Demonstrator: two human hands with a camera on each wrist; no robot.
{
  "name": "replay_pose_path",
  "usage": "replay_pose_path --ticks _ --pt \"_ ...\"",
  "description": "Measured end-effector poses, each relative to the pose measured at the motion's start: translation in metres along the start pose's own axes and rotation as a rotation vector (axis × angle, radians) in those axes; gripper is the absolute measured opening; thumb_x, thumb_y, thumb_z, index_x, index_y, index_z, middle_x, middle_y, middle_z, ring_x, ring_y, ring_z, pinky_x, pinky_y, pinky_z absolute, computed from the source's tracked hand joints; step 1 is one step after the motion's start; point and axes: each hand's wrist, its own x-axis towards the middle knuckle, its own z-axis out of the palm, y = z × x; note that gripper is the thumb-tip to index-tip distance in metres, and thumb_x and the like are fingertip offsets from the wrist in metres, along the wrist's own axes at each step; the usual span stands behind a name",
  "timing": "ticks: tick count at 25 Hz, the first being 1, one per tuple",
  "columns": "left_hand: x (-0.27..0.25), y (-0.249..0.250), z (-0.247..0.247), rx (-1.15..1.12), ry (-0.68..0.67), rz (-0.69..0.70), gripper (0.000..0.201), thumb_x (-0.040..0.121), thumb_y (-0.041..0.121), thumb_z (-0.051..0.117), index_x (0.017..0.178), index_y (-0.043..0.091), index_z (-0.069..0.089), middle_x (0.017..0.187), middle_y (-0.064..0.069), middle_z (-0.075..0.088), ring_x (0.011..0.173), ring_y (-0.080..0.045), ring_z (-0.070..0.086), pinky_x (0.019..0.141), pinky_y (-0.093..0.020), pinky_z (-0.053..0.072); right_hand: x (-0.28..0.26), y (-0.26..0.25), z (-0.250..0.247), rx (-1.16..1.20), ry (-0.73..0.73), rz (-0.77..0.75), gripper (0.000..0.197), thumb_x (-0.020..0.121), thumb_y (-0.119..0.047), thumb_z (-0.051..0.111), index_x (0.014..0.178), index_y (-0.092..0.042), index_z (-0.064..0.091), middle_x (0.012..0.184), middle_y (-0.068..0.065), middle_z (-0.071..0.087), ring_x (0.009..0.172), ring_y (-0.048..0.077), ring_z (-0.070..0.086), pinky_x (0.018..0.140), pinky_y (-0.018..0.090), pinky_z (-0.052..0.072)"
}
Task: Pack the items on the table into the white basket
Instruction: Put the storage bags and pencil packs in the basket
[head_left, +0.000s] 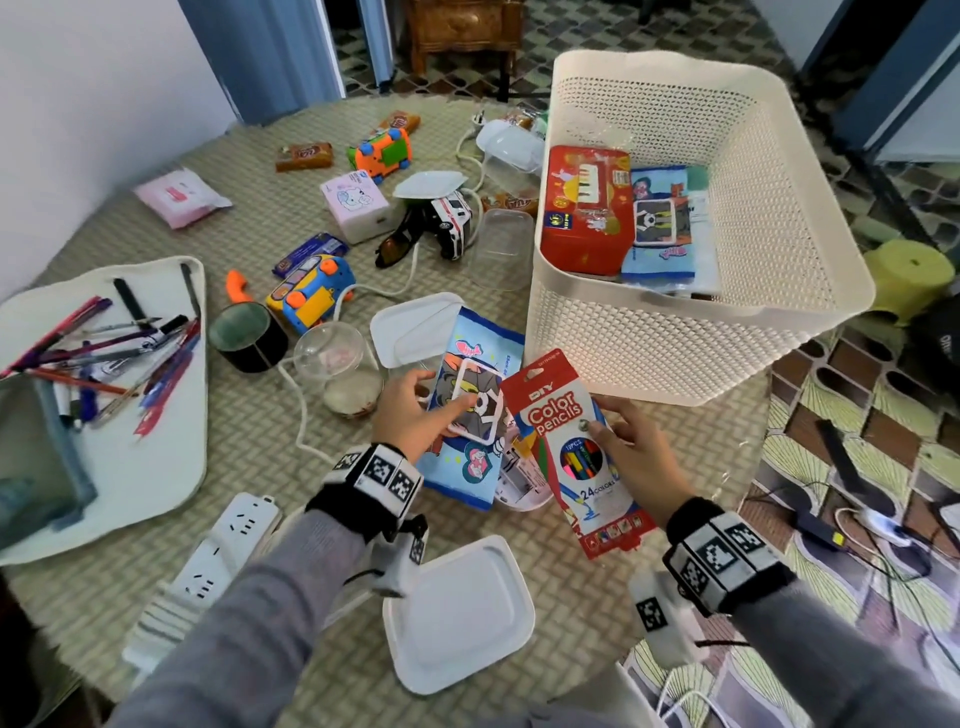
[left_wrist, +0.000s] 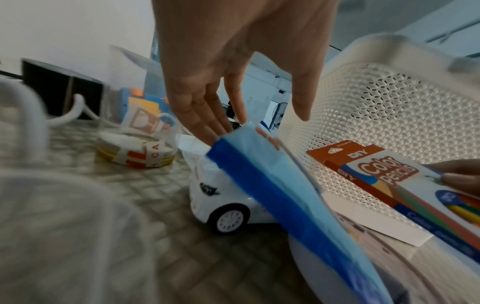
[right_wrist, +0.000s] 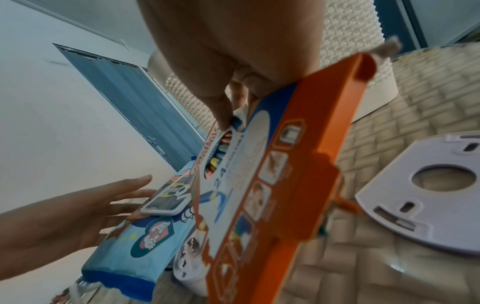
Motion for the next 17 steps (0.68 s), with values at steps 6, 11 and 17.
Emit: replay_pose_path --ticks 6,11,17 --pt "0.004 -0.001 0.008 -0.062 0.003 0.066 0.044 0.072 0.016 0.082 0.107 0.012 0.056 0.096 0.003 0.059 0.088 -0.019 0.06 0.074 -0.031 0.047 -0.008 -0.002 -0.006 -0.021 0.032 -0.017 0.029 0.095 -0.021 0.055 0.124 -0.02 0.052 0.095 0.009 0.072 0.076 0.019 0.072 0.063 0.034 0.059" --pt "-0.007 0.005 0.006 -0.108 0.053 0.29 0.033 0.081 0.007 0.071 0.105 0.016 0.05 0.092 -0.002 0.066 0.079 -0.017 0.062 0.068 -0.022 0.046 -0.017 0.001 -0.013 -0.026 0.061 -0.034 0.029 0.096 -0.022 0.055 0.124 -0.023 0.053 0.095 0.009 0.072 0.077 0.019 0.072 0.068 0.039 0.059" --pt "-0.035 0.018 0.003 -0.119 -0.052 0.292 0.034 0.084 0.007 0.067 0.106 0.02 0.044 0.087 0.005 0.065 0.068 -0.001 0.065 0.05 -0.018 0.049 -0.035 0.005 -0.03 0.011 0.085 -0.052 0.029 0.096 -0.022 0.053 0.125 -0.023 0.052 0.094 0.007 0.071 0.075 0.014 0.072 0.06 0.026 0.056"
